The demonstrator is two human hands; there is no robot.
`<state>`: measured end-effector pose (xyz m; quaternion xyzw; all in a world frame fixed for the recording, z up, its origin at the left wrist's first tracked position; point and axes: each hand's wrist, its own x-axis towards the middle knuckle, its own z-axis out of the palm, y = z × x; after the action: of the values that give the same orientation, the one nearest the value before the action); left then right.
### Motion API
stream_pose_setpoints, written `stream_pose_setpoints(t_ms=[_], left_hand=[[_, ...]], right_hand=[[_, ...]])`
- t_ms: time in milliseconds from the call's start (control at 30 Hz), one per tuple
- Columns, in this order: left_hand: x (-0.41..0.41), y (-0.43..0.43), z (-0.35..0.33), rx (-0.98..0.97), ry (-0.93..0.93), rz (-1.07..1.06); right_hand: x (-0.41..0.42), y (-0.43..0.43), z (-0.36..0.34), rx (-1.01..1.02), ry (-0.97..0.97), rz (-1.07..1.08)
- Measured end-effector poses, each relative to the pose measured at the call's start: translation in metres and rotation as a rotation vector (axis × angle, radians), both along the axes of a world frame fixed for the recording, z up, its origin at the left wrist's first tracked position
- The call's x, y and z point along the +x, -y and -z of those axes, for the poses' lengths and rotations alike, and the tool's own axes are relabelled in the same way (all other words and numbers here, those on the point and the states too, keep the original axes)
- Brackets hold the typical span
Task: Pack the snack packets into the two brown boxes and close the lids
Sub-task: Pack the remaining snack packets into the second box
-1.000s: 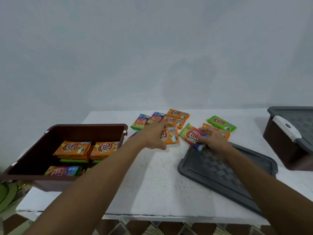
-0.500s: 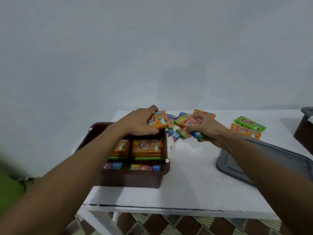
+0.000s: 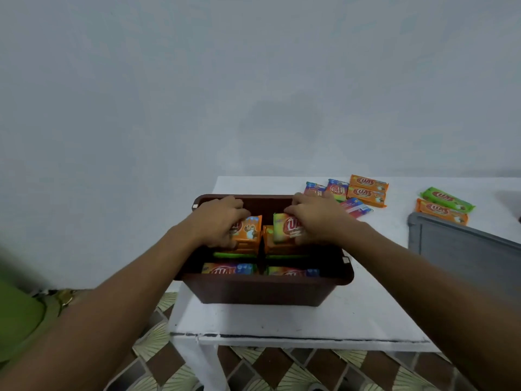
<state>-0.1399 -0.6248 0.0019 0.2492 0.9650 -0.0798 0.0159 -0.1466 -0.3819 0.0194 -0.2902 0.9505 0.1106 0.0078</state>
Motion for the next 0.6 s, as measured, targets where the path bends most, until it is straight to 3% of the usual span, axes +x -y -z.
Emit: stream_pose_setpoints(t_ms=[233, 467, 600], left_hand=[[0.001, 0.003, 0.007, 0.000, -0.029, 0.040], [0.002, 0.005, 0.005, 0.077, 0.184, 0.044], [0.008, 0.005, 0.005, 0.025, 0.199, 0.071]], right_hand=[[0.000, 0.001, 0.019, 0.088, -0.059, -0.045], [-0.006, 0.002, 0.022, 0.100, -0.036, -0.037], [-0.005, 0.003, 0.021, 0.093, 0.003, -0.029]])
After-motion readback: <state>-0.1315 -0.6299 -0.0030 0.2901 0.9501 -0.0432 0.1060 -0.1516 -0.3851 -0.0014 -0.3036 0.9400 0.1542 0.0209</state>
